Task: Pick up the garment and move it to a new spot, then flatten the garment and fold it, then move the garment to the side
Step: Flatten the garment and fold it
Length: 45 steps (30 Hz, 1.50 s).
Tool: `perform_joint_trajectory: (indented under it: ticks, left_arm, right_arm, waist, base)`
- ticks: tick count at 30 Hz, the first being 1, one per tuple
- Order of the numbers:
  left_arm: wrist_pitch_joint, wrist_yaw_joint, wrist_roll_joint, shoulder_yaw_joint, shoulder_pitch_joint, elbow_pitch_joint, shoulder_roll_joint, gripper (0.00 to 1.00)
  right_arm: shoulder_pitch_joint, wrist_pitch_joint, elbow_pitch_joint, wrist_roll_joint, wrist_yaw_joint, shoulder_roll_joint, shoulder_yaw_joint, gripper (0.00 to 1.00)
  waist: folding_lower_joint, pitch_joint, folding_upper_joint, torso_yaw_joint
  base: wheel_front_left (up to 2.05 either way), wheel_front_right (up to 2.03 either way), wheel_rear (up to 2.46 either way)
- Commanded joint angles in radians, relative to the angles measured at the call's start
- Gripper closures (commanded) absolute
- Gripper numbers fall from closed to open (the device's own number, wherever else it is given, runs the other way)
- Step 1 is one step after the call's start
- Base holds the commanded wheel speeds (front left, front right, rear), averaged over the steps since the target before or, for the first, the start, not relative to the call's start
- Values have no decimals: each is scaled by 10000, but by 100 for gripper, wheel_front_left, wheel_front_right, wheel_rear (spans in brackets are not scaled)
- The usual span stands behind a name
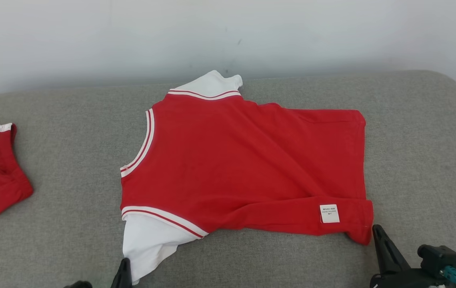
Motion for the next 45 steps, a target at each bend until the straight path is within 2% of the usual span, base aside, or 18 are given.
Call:
perform_joint_trajectory:
  ticks: [1,7,8,9,18,27,28,29,30,31,38,45]
  left_arm:
    - [-14,-60,63,165,342,-296,-52,100]
    - [-19,-113,163,214,722,-771,-88,100]
    - [-19,-118,172,239,750,-799,-92,58]
    - [-19,-121,233,256,759,-821,-99,1]
    - [-13,-134,640,397,583,-1011,-116,0]
    - [-10,-139,707,268,519,-574,-159,0]
    - [-4,-135,642,210,492,-486,-162,13]
    - [12,-110,553,162,439,-375,-164,30]
    - [14,-114,466,55,399,-244,-168,67]
    - [18,-120,416,-63,353,-143,-183,100]
    - [11,-136,139,-77,135,-19,-182,100]
    - [-18,-129,-13,324,1074,-1551,-167,100]
  right_arm:
    - [279,-2,-425,9,14,47,-116,100]
    - [906,-1,-749,163,14,108,-394,100]
    - [873,-2,-723,168,14,104,-379,17]
    - [800,-4,-693,160,14,103,-367,0]
    - [37,-1,-202,105,14,72,-200,0]
    - [-322,-1,365,145,14,127,12,0]
    - [-339,-1,437,191,14,137,79,55]
    - [-364,-1,557,215,14,135,174,76]
    - [-408,-1,615,226,14,124,231,100]
    - [-454,-2,628,253,14,106,251,100]
    - [-394,-2,341,174,14,42,177,100]
    - [1149,-2,-1770,-113,14,-174,-379,100]
  waist:
    - [-1,-19,0,-39]
    - [-1,88,0,-41]
    - [-1,108,0,-55]
    - [-1,122,0,-71]
    - [-1,254,0,-45]
    - [-1,266,0,88]
    - [-1,264,0,101]
    - [-1,261,0,116]
    - [-1,257,0,129]
    - [-1,259,0,138]
    - [-1,197,0,77]
    - [-1,54,0,126]
  base:
    - [0,0,0]
    - [0,0,0]
    - [0,0,0]
    - [0,0,0]
    - [0,0,0]
    - [0,0,0]
    - [0,0,0]
    - [0,0,0]
    - [0,0,0]
    - [0,0,0]
    - [0,0,0]
    - [0,0,0]
